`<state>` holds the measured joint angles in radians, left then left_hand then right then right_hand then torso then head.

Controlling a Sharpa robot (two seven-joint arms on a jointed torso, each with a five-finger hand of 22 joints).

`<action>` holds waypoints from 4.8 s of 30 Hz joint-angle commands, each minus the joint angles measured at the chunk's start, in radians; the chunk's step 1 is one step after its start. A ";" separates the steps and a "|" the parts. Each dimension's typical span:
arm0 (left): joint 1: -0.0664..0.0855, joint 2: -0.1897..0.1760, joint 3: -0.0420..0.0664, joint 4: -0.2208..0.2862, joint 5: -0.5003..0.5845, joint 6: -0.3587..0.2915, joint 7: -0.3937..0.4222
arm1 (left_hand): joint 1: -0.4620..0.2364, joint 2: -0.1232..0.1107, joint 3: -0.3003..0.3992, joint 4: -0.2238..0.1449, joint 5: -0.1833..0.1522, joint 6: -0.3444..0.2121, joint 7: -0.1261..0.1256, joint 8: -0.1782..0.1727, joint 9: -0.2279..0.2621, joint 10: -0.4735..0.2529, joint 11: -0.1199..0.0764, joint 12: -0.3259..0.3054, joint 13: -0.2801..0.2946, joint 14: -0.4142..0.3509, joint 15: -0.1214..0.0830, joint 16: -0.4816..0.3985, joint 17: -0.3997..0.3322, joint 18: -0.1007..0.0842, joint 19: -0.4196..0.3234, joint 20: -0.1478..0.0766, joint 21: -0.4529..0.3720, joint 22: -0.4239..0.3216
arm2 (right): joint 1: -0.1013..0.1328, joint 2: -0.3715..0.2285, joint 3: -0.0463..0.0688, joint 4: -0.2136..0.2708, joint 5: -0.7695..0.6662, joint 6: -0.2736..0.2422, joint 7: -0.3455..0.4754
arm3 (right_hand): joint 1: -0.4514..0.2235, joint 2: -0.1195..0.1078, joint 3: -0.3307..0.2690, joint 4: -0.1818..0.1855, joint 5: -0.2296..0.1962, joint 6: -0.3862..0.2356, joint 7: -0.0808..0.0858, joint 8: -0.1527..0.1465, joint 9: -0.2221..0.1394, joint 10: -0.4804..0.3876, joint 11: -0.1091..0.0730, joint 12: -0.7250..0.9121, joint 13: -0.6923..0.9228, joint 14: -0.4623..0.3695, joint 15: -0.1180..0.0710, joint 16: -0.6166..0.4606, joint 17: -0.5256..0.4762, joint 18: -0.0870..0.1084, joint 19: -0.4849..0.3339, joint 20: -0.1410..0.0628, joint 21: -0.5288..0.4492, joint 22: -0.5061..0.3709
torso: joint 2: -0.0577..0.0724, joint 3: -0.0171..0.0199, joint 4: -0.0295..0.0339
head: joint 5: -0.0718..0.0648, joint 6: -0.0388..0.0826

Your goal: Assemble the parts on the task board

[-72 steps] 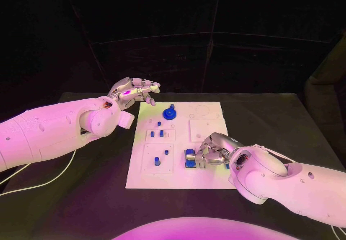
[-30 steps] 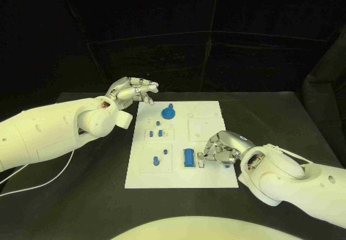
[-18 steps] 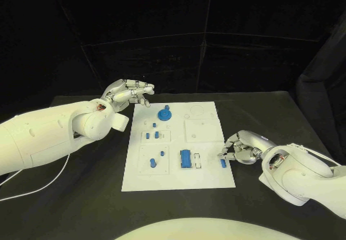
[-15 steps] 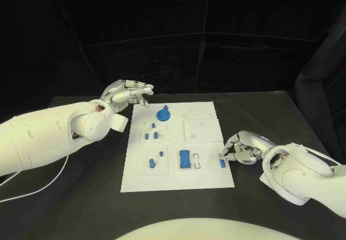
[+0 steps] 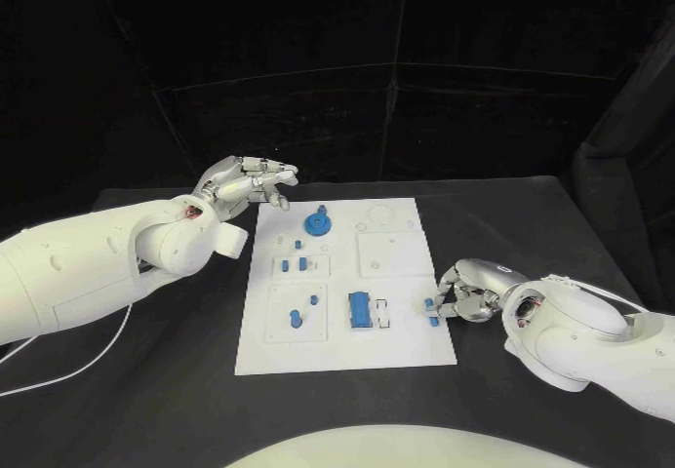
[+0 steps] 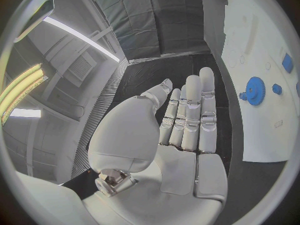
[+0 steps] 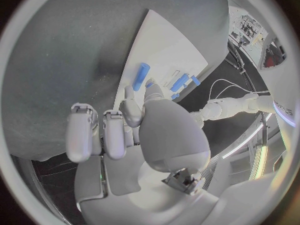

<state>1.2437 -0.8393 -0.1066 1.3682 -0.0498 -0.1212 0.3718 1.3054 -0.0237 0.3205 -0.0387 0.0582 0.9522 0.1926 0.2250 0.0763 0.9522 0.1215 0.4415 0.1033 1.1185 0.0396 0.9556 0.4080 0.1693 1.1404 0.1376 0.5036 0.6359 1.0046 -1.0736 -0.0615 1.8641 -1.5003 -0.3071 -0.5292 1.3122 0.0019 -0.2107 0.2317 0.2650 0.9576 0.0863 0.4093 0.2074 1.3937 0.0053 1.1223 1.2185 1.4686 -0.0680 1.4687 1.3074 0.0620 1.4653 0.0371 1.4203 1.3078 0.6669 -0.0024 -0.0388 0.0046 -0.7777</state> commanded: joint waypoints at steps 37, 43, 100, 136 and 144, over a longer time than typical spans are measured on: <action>0.001 -0.004 0.000 0.001 0.003 0.017 0.010 | 0.009 0.004 -0.001 -0.004 0.007 -0.006 0.000 0.005 -0.002 -0.008 0.000 0.006 -0.002 -0.005 0.000 0.007 -0.002 0.012 0.007 0.000 -0.004 -0.001 | -0.008 0.068 0.000 0.001 -0.105 0.036 -0.095 | 0.147 0.019 0.121 -0.098 0.114 0.058 0.002 -0.103 -0.039 0.000 -0.002 -0.014 0.007 0.070 0.001 0.009 0.106 -0.013 0.020 0.002 0.015 0.041 | -0.002 -0.0006 0.0005 | 0.011 -0.003; 0.001 -0.003 0.000 0.001 0.003 0.018 0.010 | 0.009 0.004 -0.001 -0.004 0.007 -0.006 0.000 0.005 -0.002 -0.008 0.000 0.006 -0.002 -0.005 0.000 0.007 -0.002 0.012 0.007 0.000 -0.004 -0.001 | -0.007 0.053 0.000 0.029 -0.028 -0.093 -0.067 | 0.100 -0.016 0.140 -0.060 0.210 0.072 -0.001 -0.116 -0.042 0.010 -0.005 -0.003 0.017 0.072 -0.001 0.014 0.115 -0.015 0.024 0.001 0.021 0.050 | -0.002 -0.0015 0.0022 | 0.009 -0.002; 0.002 -0.004 0.000 0.007 0.003 0.019 0.008 | 0.008 0.004 -0.001 -0.004 0.007 -0.007 0.001 0.006 -0.002 -0.009 0.001 0.007 -0.002 -0.006 0.000 0.007 -0.003 0.012 0.007 0.001 -0.004 -0.002 | -0.006 0.209 0.001 -0.030 0.167 -0.078 -0.103 | -0.024 -0.061 0.145 0.037 0.215 0.163 -0.030 -0.113 -0.009 0.053 -0.027 0.046 0.062 0.077 -0.019 0.028 0.139 -0.021 0.035 -0.017 0.039 0.080 | 0.000 -0.0011 0.0002 | 0.022 -0.015; 0.002 -0.008 0.000 0.008 0.003 0.020 0.005 | 0.008 0.004 -0.001 -0.004 0.007 -0.007 0.001 0.006 -0.002 -0.009 0.001 0.007 -0.002 -0.006 0.000 0.007 -0.003 0.012 0.007 0.001 -0.004 -0.002 | -0.006 0.156 0.001 -0.010 0.151 0.004 -0.019 | -0.049 -0.038 0.025 0.006 -0.155 0.146 -0.024 -0.128 0.045 0.047 -0.020 0.023 0.067 0.075 -0.013 0.020 0.130 -0.018 0.027 -0.011 0.028 0.068 | 0.000 -0.0004 0.0011 | 0.019 -0.015; 0.002 -0.007 0.000 0.008 0.003 0.020 0.005 | 0.008 0.004 -0.001 -0.004 0.007 -0.007 0.001 0.006 -0.002 -0.009 0.001 0.007 -0.002 -0.006 0.000 0.007 -0.003 0.012 0.007 0.001 -0.004 -0.002 | -0.006 0.179 0.001 -0.052 0.136 0.006 -0.041 | -0.023 -0.020 0.025 -0.010 -0.136 0.150 -0.025 -0.126 0.054 0.048 -0.021 0.025 0.070 0.075 -0.014 0.020 0.132 -0.018 0.028 -0.012 0.029 0.070 | 0.000 -0.0001 0.0000 | 0.020 -0.019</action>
<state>1.2439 -0.8473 -0.1074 1.3741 -0.0498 -0.1114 0.3703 1.3054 -0.0237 0.3204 -0.0387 0.0582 0.9522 0.1926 0.2250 0.0758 0.9523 0.1215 0.4453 0.1023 1.1185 0.0396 0.9597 0.4067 0.1693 1.1404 0.1376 0.5036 0.6356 0.9974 -0.8968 -0.0604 1.8188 -1.3503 -0.3188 -0.5579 1.2730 -0.0217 -0.1866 0.2266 0.1227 1.1109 0.0612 0.2855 0.2600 1.4434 -0.0195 1.1523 1.2884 1.4668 -0.0806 1.4927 1.3081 0.0460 1.4653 0.0301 1.4514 1.3078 0.6664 -0.0029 -0.0381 0.0244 -0.7957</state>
